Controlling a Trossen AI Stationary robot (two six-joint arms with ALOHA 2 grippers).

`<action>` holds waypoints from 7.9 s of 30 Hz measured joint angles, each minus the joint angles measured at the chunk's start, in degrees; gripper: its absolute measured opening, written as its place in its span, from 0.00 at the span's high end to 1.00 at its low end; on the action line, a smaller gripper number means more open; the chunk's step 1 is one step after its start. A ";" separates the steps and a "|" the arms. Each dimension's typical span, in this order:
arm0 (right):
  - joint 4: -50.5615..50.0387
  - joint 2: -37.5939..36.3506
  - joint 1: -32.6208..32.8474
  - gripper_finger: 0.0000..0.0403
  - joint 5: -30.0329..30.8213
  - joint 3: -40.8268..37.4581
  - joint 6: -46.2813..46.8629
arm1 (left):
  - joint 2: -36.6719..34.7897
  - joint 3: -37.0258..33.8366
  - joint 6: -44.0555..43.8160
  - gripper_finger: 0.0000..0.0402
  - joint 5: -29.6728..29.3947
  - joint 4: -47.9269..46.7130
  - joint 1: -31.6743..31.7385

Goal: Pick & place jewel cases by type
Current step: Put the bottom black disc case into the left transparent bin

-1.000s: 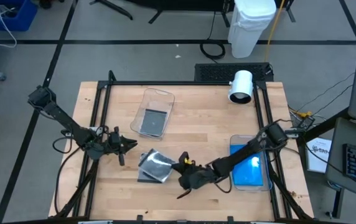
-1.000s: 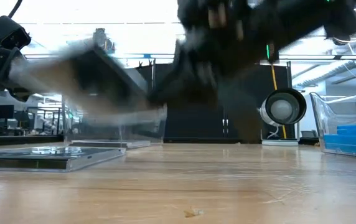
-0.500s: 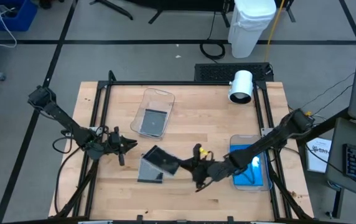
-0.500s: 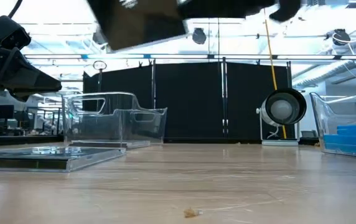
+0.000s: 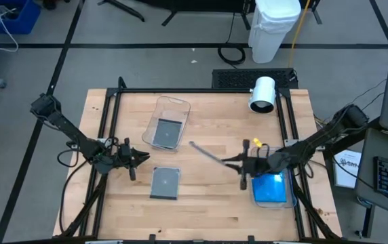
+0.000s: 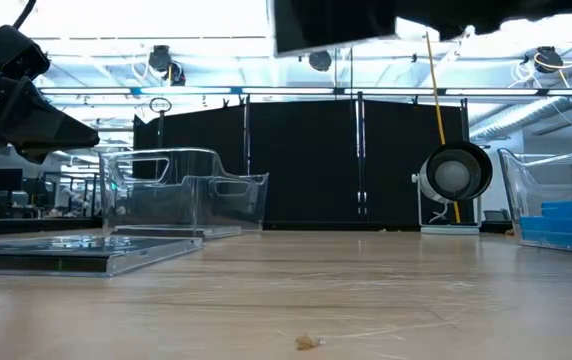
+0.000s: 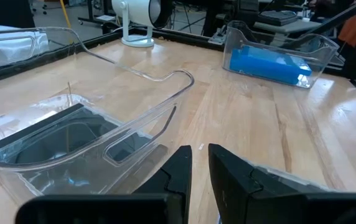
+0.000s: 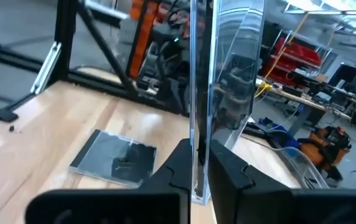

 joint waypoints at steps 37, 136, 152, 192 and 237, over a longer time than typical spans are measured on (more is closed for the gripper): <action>18.76 -6.32 -0.35 0.95 -12.37 -15.81 5.47 | 0.02 0.00 0.00 0.84 -0.02 0.00 0.00; 19.57 -6.31 -0.44 0.96 -22.08 -15.74 9.42 | 0.01 0.00 0.01 0.84 -0.01 -0.01 -0.01; 19.57 -6.30 -0.44 0.96 -22.08 -15.74 9.42 | 0.01 0.00 0.00 0.84 -0.01 0.00 -0.01; 19.41 -6.30 -4.15 0.96 -43.62 -15.74 17.99 | 0.01 0.00 0.00 0.84 0.00 0.00 -0.01; 3.80 -4.81 -5.88 0.96 12.50 -15.74 9.46 | 0.02 -0.02 0.00 0.84 -0.02 0.00 0.00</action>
